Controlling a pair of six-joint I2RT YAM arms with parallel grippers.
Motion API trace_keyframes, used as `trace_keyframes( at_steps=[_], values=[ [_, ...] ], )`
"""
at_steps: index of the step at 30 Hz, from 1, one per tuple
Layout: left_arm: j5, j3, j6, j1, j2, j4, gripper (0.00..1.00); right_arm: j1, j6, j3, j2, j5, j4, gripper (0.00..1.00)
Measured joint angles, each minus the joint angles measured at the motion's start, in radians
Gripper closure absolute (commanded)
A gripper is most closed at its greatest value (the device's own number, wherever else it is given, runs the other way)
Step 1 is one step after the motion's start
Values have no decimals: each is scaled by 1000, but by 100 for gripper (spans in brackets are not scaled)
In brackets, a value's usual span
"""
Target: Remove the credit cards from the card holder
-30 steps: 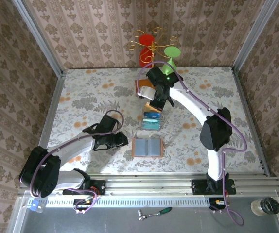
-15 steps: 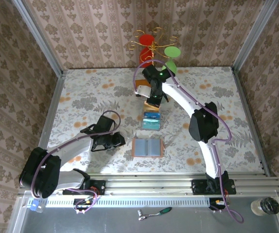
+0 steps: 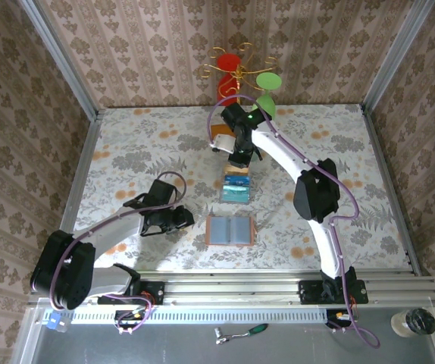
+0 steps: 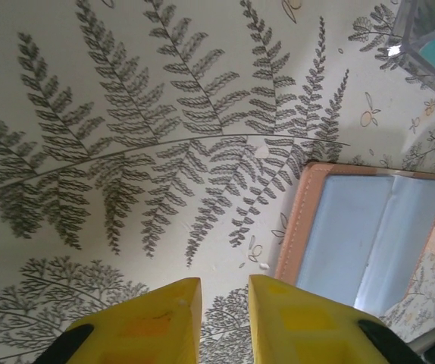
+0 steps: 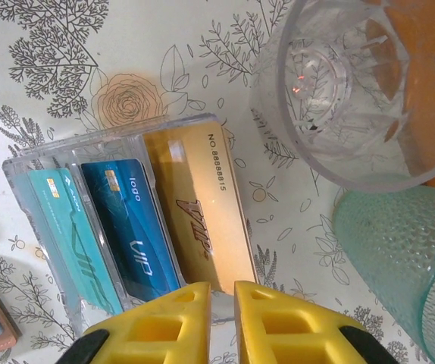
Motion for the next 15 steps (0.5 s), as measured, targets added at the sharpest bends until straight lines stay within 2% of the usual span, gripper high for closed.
trace_keyframes(
  at_steps=[3, 8, 14, 15],
  values=[
    [-29, 4, 31, 18, -1, -34, 67, -2, 32, -105, -73, 12, 52, 72],
    [-103, 35, 103, 62, -13, -97, 45, -8, 108, -364, -265, 24, 179, 61],
    [-212, 116, 205, 135, -13, -143, 24, -28, 225, -677, -495, 69, 354, 43],
    [-231, 126, 224, 143, -13, -145, 9, -34, 246, -731, -529, 79, 389, 39]
  ],
)
